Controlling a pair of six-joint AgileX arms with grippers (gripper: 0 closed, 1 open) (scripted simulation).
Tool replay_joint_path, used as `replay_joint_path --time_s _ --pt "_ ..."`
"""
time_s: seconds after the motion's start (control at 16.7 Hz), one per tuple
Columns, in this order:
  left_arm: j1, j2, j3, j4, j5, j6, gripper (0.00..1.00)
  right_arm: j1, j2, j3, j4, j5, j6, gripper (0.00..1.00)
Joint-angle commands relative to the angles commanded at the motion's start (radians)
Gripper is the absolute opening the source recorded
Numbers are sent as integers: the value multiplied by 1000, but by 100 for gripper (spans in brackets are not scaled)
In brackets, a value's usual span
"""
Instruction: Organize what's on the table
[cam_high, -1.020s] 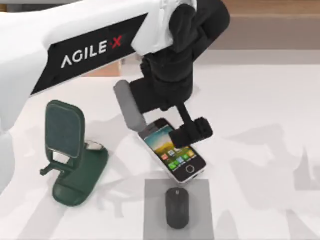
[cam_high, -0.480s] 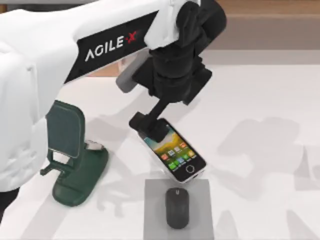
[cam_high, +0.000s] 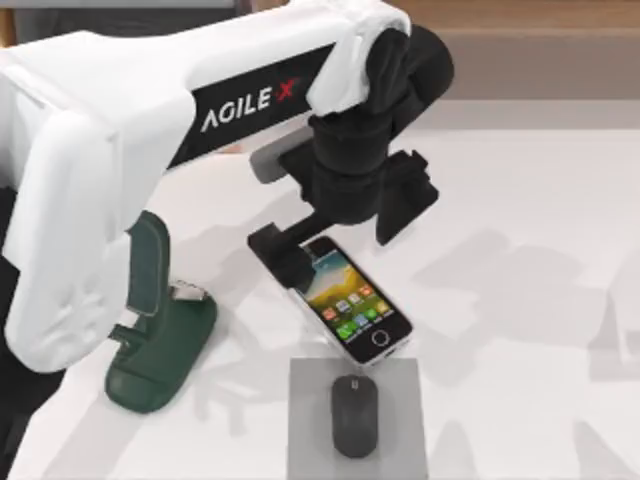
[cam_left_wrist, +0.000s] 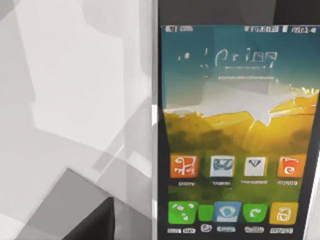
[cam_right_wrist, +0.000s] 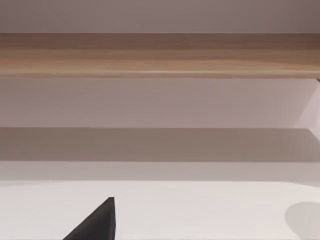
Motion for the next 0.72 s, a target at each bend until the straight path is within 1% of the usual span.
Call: replay_joint_path --time_s 0.36,0.72 --pt "1 2 -15 16 0 1 100 0 0 0 0 0 0 100" --pt "3 47 -141 188 0 4 100 0 0 0 0 0 0 100"
